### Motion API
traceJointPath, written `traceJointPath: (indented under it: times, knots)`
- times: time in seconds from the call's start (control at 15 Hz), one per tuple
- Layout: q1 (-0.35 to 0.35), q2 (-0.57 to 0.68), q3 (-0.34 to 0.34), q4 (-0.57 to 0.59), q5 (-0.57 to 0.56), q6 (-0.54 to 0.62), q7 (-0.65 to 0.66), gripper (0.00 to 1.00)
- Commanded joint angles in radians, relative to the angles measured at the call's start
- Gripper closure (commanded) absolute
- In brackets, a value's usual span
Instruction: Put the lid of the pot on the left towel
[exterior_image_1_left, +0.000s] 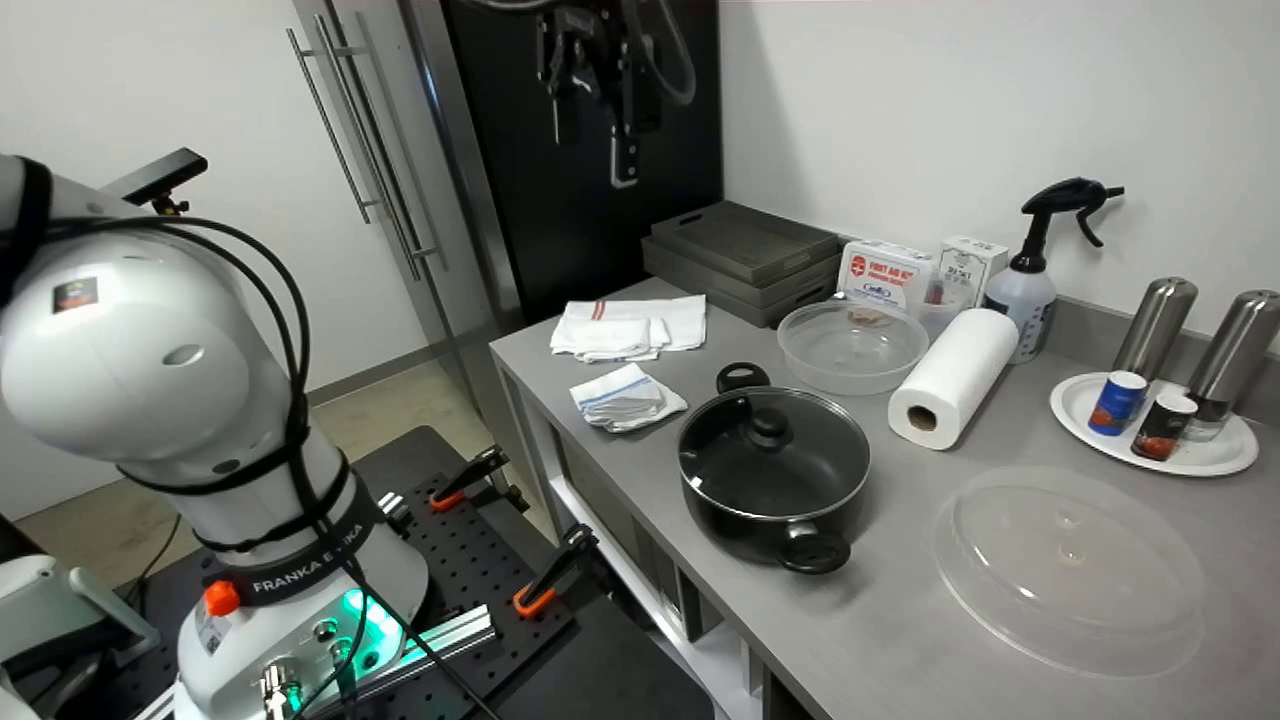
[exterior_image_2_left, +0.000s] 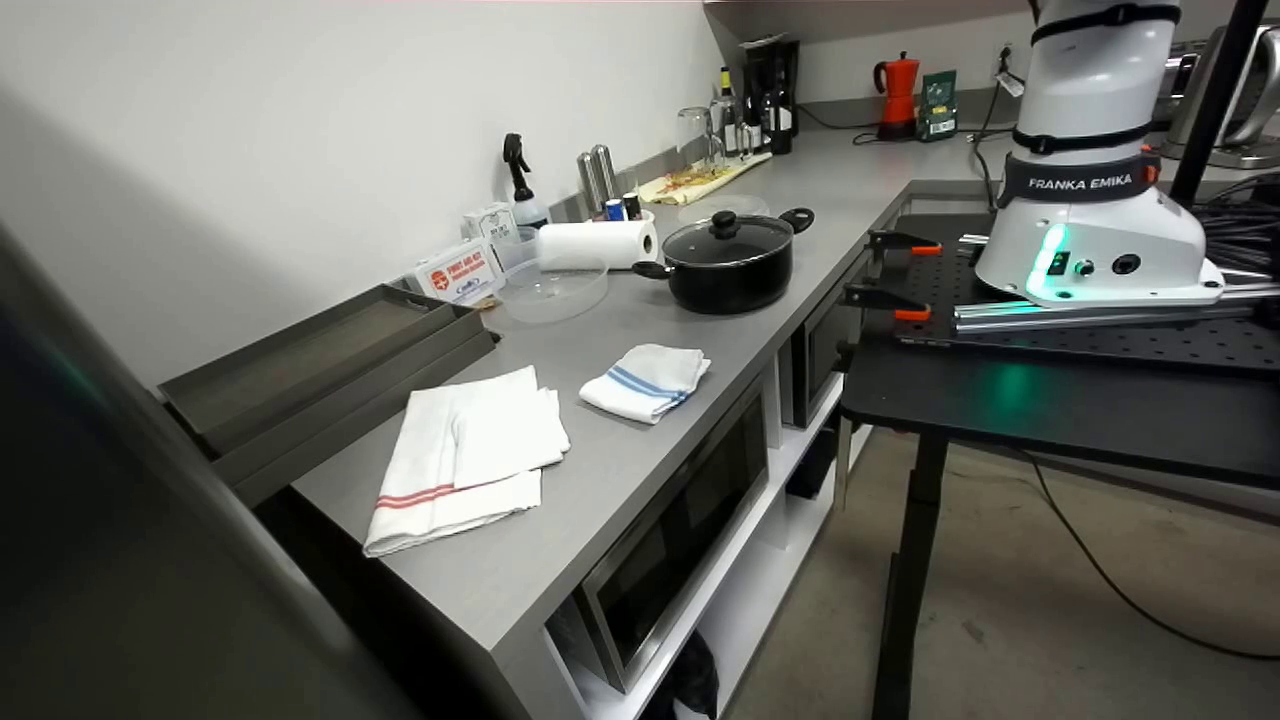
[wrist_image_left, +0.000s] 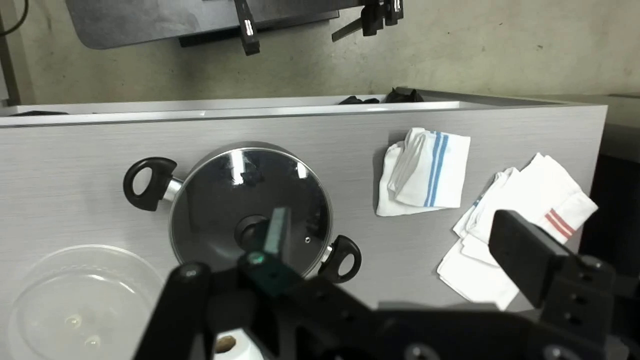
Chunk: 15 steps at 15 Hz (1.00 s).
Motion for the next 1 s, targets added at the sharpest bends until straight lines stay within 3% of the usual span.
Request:
traceJointPath:
  times: [0.0,0.47,0.93]
  knots:
    - [0.001,0.143,0.030,0.058,0.017,0.021,0.014,0.00]
    - [-0.015,0.435,0.085,0.163,0.002,0.178,0.167,0.00]
    - [-0.024,0.685,0.083,0.291,0.022,0.293,0.292,0.00]
